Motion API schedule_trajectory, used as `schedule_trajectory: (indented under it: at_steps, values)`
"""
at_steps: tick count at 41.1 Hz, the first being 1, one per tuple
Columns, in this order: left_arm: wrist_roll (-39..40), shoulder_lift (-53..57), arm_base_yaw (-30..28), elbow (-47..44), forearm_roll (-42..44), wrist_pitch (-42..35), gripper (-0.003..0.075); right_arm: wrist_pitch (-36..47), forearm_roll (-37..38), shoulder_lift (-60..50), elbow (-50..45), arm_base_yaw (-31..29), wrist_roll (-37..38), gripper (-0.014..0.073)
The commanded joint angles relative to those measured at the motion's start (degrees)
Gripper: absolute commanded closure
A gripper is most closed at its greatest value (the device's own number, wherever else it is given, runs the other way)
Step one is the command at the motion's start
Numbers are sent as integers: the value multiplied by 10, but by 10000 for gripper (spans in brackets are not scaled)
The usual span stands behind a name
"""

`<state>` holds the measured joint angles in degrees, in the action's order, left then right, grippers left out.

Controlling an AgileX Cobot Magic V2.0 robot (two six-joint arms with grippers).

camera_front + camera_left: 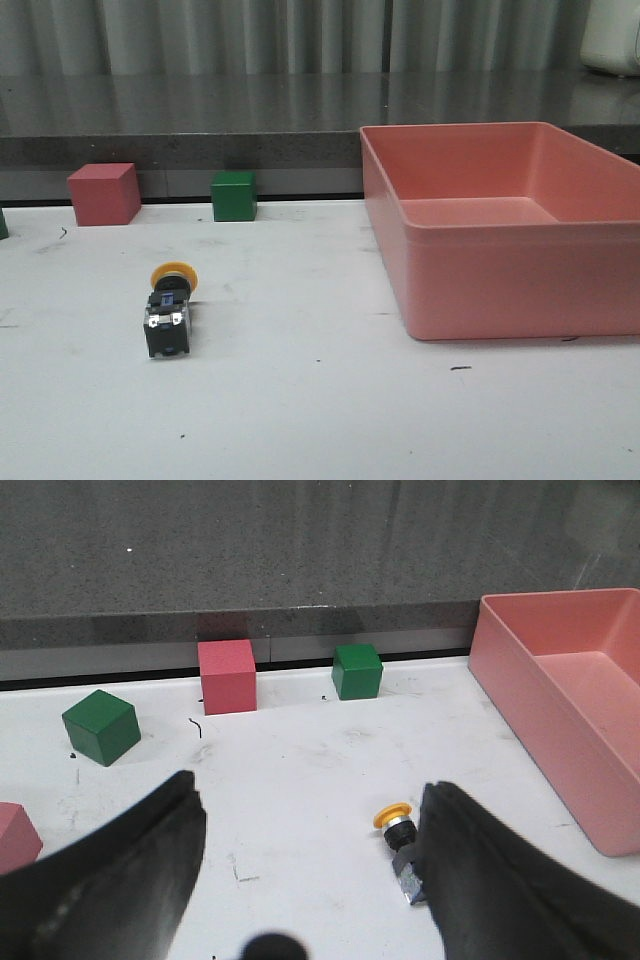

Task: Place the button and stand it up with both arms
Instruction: 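Withdraw the right gripper upward away from the button, then lower the open left gripper over the button and close on its body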

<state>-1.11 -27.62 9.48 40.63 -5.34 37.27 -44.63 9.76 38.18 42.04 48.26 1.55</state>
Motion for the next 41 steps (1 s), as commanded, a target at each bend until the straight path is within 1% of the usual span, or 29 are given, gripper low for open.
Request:
schedule_trajectory:
  at_steps: [1, 6, 12, 17, 22, 29, 33, 41]
  values:
    - [5, -7, 4, 18, -8, -52, 281, 31, 12, -1, 14, -3, -5, 146]
    - [5, -8, 4, 33, -9, -39, 281, 31, 12, -1, 14, -3, -5, 146]
    - [5, -32, 4, 78, -14, 9, 281, 31, 12, -1, 14, -3, -5, 146]
    - [-2, -78, 4, 121, -23, 66, 281, 31, 12, -1, 14, -3, -5, 146]
    - [-37, -140, 4, 144, -36, 100, 264, 31, 12, -1, 14, -3, -5, 146]
    - [-69, -236, 7, 146, -77, 101, 152, 31, 12, -1, 14, -3, -5, 146]
    - [-71, -288, 27, 146, -79, 90, 144, 31, 12, -1, 14, -3, -5, 146]
    - [-71, -386, 96, 146, -73, 46, 145, 31, 12, -1, 14, -3, -5, 146]
